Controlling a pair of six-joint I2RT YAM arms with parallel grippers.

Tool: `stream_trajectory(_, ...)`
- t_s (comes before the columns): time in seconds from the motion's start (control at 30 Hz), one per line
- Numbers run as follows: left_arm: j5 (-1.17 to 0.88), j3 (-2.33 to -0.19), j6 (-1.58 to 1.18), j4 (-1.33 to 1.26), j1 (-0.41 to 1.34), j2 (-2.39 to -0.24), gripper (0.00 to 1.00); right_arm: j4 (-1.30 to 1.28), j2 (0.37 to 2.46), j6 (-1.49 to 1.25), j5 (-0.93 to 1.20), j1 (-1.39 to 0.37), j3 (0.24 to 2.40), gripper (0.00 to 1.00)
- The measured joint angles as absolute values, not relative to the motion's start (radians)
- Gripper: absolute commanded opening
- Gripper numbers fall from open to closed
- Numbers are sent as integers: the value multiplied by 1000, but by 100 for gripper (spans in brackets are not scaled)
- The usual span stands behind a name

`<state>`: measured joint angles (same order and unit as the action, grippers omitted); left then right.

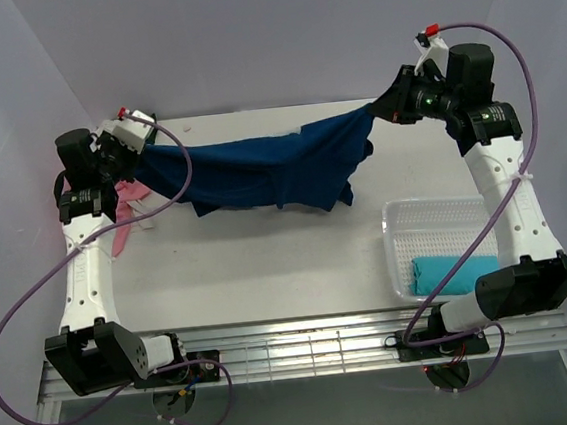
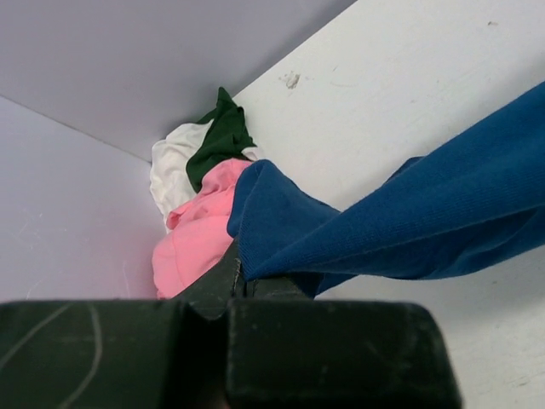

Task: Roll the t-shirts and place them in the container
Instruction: Flatten out the T-shirt at the center of the board.

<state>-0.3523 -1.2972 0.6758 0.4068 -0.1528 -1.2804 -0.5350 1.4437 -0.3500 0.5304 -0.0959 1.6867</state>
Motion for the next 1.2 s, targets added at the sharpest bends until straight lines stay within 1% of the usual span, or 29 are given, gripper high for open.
stream_trajectory(0.13,-349,-1295,720,452,-165,-1252,0,-601,1375,-294,550,-96,1652,8)
stream_trajectory(0.27,-395,-1282,753,463,-168,-1223,0,-585,1321,-292,582,-96,1591,8)
stream_trajectory(0.33,-436,-1276,760,463,-168,-1237,0,-569,1336,-308,578,-98,1570,8)
stream_trajectory(0.43,-480,-1242,767,461,-156,-1288,0,-587,1455,-317,485,-138,1604,8)
stream_trajectory(0.57,-481,-1136,785,468,-103,-1389,0,-664,1724,-304,339,-257,1798,8)
stream_trajectory(0.67,-479,-1083,768,485,-44,-1479,0,-672,1872,-303,263,-334,1826,8)
stream_trajectory(0.7,-480,-1081,761,494,-30,-1507,2,-682,1911,-304,235,-350,1826,8)
stream_trajectory(0.73,-479,-1081,757,501,-23,-1530,10,-687,1947,-304,208,-360,1826,9)
stream_trajectory(0.77,-479,-1081,755,510,-21,-1548,34,-689,1979,-305,184,-364,1826,13)
stream_trajectory(0.8,-477,-1082,755,519,-22,-1556,48,-690,2006,-307,163,-363,1826,21)
stream_trajectory(0.83,-472,-1082,753,529,-23,-1565,58,-690,2028,-311,144,-360,1826,38)
stream_trajectory(0.87,-464,-1084,751,540,-26,-1574,66,-690,2045,-312,130,-356,1827,47)
stream_trajectory(0.9,-459,-1089,746,555,-32,-1583,74,-690,2058,-315,119,-352,1831,52)
stream_trajectory(0.93,-457,-1100,734,570,-39,-1593,76,-691,2073,-311,108,-347,1842,57)
stream_trajectory(1.0,-463,-1132,691,594,-66,-1609,78,-692,2102,-308,97,-335,1879,58)
stream_trajectory(1.1,-472,-1211,604,618,-136,-1619,77,-680,2112,-305,96,-314,1917,60)
stream_trajectory(1.17,-472,-1264,537,621,-179,-1619,69,-672,2107,-300,92,-300,1928,59)
stream_trajectory(1.2,-472,-1288,496,619,-201,-1619,63,-668,2101,-298,92,-291,1925,59)
